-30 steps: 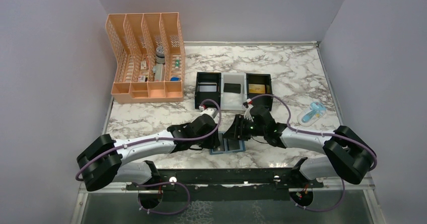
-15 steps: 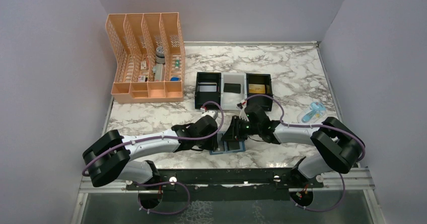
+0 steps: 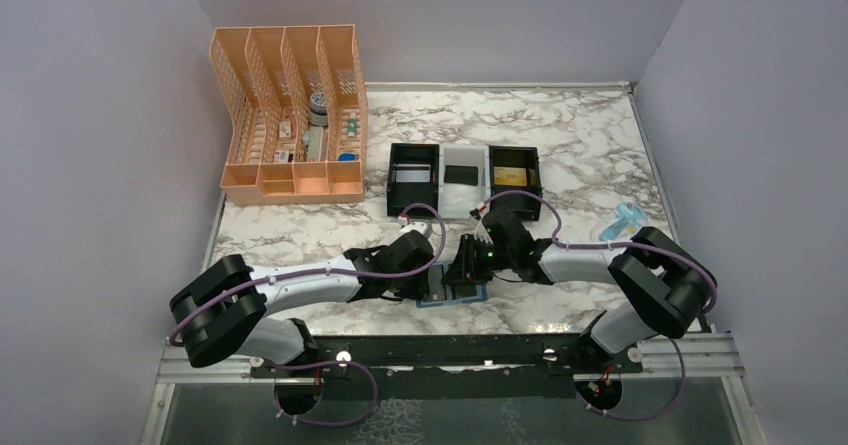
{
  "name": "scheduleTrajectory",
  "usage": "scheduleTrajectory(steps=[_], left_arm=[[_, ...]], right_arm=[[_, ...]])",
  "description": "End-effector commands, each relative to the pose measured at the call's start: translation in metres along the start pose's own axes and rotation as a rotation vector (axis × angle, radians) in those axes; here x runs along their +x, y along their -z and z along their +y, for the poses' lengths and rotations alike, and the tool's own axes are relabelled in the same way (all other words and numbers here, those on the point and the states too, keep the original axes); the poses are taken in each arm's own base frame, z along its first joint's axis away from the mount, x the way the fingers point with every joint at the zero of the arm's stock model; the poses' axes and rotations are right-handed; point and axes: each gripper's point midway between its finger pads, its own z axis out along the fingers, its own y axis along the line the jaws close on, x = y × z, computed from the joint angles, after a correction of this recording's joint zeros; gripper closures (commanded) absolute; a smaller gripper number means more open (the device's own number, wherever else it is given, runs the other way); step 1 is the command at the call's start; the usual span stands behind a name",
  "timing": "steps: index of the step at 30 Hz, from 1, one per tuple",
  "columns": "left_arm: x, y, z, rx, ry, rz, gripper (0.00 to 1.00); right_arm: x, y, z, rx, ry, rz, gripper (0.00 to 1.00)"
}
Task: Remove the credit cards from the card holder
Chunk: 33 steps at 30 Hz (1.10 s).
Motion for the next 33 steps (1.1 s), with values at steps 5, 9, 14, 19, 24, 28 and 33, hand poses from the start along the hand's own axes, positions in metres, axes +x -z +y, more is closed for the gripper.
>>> scheduleTrajectory(steps=[5, 9, 14, 19, 24, 28, 33], left_arm=[[0.005, -0.003, 0.007, -0.034, -0.02, 0.013, 0.76], [0.007, -0.002, 0.008, -0.032, -0.02, 0.015, 0.76], [0.007, -0.002, 0.009, -0.035, -0.017, 0.017, 0.77], [0.006, -0.002, 0.008, -0.033, -0.018, 0.015, 0.77], [0.005, -0.002, 0.008, -0.034, -0.017, 0.01, 0.77], [0.004, -0.001, 0.005, -0.025, -0.01, 0.007, 0.77], [0.004, -0.001, 0.007, -0.03, -0.012, 0.003, 0.77]], right_arm=[[0.0, -0.008, -0.005, 0.016, 0.0, 0.01, 0.76], [0.0, -0.008, 0.0, -0.009, -0.01, 0.008, 0.79], [0.0, -0.008, 0.003, -0.024, -0.016, 0.008, 0.85], [0.0, -0.007, 0.003, -0.026, -0.025, 0.005, 0.9], [-0.003, -0.003, 0.001, -0.008, -0.025, -0.021, 0.98], [-0.007, 0.0, -0.006, 0.046, -0.014, -0.041, 0.99], [-0.007, 0.004, -0.004, 0.045, 0.001, -0.048, 0.99]])
